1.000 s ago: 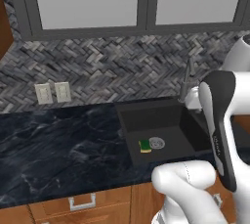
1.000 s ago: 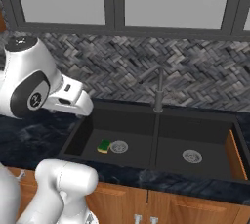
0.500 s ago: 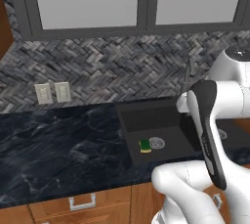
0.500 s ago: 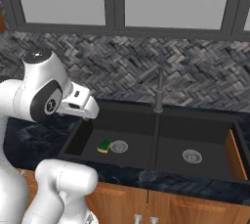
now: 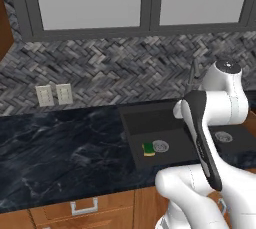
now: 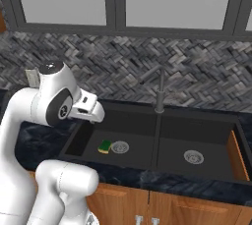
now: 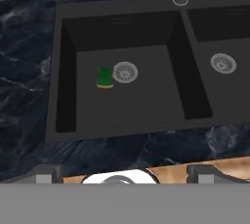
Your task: Pick up the bar soap and sponge from the sink, and place them back in the cabinet, and close the cabinet doors.
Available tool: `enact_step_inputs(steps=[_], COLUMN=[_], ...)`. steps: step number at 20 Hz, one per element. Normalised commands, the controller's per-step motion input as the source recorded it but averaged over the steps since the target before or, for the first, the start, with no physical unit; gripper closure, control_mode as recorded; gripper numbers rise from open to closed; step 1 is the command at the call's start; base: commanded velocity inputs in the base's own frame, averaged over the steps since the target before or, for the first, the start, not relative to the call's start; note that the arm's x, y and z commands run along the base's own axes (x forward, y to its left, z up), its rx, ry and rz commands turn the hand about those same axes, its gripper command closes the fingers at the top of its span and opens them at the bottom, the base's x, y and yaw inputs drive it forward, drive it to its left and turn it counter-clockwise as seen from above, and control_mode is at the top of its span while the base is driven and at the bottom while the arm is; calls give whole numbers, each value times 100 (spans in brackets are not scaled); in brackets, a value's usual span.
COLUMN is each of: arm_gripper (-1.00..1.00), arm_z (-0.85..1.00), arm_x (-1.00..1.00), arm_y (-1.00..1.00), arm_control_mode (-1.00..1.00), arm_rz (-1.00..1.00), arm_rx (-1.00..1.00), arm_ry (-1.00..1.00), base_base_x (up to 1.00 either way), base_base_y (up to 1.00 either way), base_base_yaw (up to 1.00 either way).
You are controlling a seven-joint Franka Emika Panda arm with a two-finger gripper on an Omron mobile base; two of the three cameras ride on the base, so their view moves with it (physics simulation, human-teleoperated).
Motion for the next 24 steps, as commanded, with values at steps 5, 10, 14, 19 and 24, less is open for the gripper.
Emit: enact_step_inputs(steps=[5,10,14,19,24], arm_gripper=[-100,-100,-100,-100,-100], arm_z=[-35,-35,-37,-34,-37], arm_x=[33,31,30,29,30], arm_y=[0,0,2,1,1], arm_control_mode=[-100,-100,-100,-100,-100], arm_rz=[0,0,0,0,0], arm_rx=[3,2,1,0,0], arm_ry=[1,1,1,0,0], base_base_x=[0,0,0,0,0], base_base_y=[0,0,0,0,0], base_base_yaw=[0,0,0,0,0])
